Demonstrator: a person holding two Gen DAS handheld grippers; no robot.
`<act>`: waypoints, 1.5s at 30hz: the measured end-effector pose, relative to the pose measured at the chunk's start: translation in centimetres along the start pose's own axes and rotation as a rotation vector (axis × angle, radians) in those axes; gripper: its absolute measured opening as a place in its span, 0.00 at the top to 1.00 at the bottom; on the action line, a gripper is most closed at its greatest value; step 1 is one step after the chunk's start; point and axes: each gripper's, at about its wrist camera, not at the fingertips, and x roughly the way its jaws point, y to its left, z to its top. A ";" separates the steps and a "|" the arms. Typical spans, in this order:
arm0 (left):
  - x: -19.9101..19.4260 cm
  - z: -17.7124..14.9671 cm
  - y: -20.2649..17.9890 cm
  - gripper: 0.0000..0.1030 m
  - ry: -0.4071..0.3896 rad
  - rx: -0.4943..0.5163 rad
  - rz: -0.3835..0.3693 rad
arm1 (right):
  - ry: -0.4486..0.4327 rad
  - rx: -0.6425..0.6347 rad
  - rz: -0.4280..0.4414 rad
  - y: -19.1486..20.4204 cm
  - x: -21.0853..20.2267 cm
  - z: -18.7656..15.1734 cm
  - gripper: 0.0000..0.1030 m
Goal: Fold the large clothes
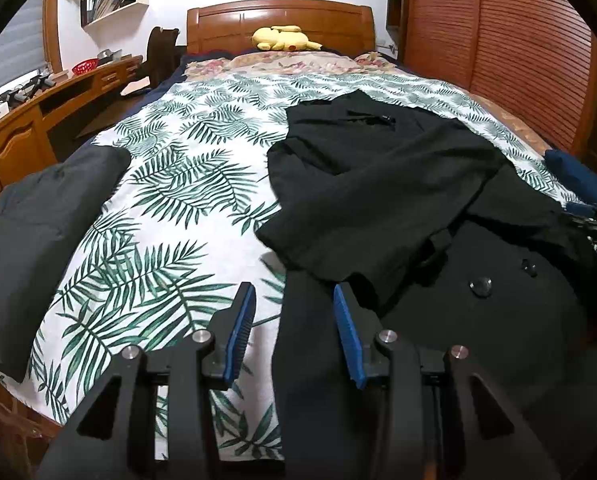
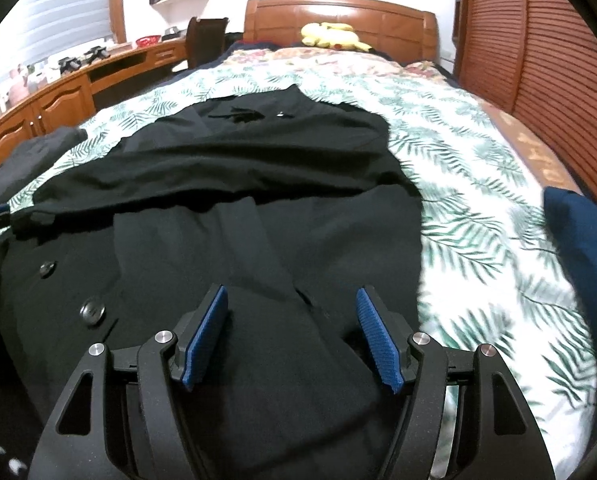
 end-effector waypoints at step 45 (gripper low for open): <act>-5.2 -2.4 -0.9 0.99 -0.002 0.033 -0.119 | 0.137 0.029 0.136 -1.8 -5.4 -6.6 0.98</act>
